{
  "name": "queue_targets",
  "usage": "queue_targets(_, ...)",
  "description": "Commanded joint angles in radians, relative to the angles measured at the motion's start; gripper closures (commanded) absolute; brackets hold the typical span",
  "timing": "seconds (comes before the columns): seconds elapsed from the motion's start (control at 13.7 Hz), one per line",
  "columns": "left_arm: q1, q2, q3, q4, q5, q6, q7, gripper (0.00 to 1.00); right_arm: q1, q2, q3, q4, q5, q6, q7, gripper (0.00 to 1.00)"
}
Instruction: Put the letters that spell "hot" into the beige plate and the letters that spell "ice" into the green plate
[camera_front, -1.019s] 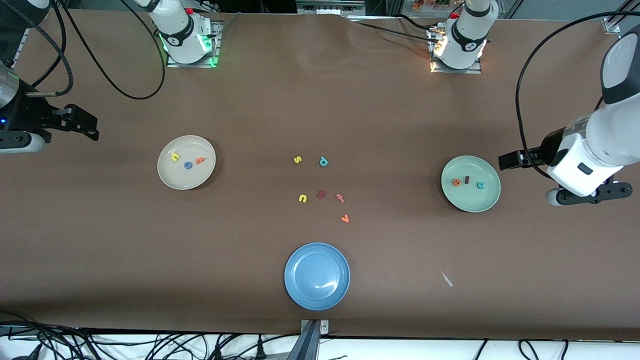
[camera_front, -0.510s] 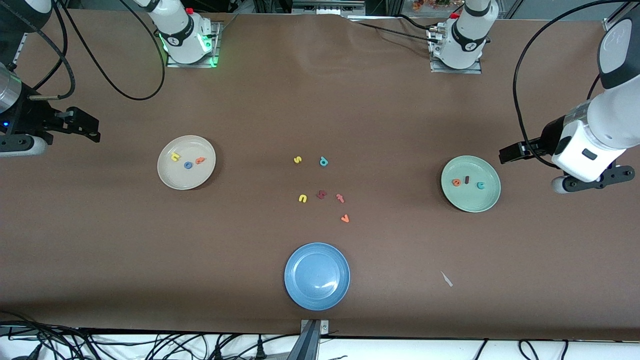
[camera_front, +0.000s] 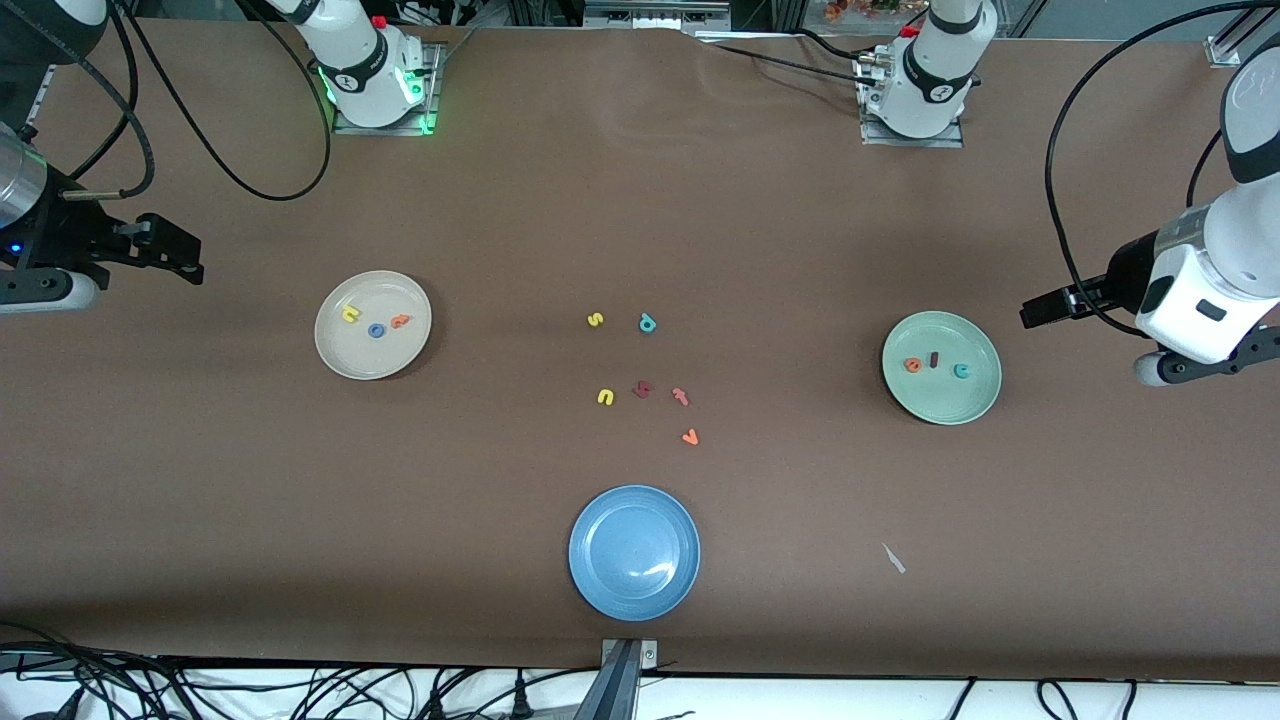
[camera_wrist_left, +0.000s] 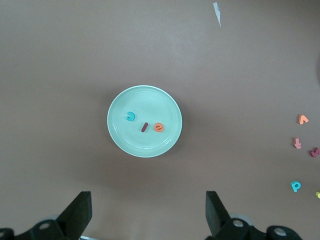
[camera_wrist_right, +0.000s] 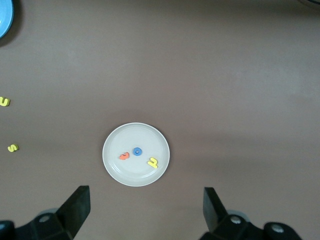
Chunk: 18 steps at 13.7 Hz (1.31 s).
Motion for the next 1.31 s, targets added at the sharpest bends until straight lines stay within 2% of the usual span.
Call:
queue_targets(0.0, 0.006, -0.015, -0.005, -0.019, -0.029, 0.014, -0.016, 0.0, 0.0, -0.003, 0.005, 0.003, 0.0, 0.003, 0.01, 0.0)
queue_targets(0.87, 0.012, -0.006, -0.009, -0.017, 0.012, 0.016, 0.007, 0.0, 0.0, -0.002, 0.005, 0.003, 0.001, 0.004, 0.01, 0.0)
queue_targets(1.24, 0.015, -0.009, -0.009, -0.019, 0.041, 0.006, 0.18, 0.01, 0.0, -0.002, 0.005, 0.003, 0.001, 0.006, 0.008, 0.0)
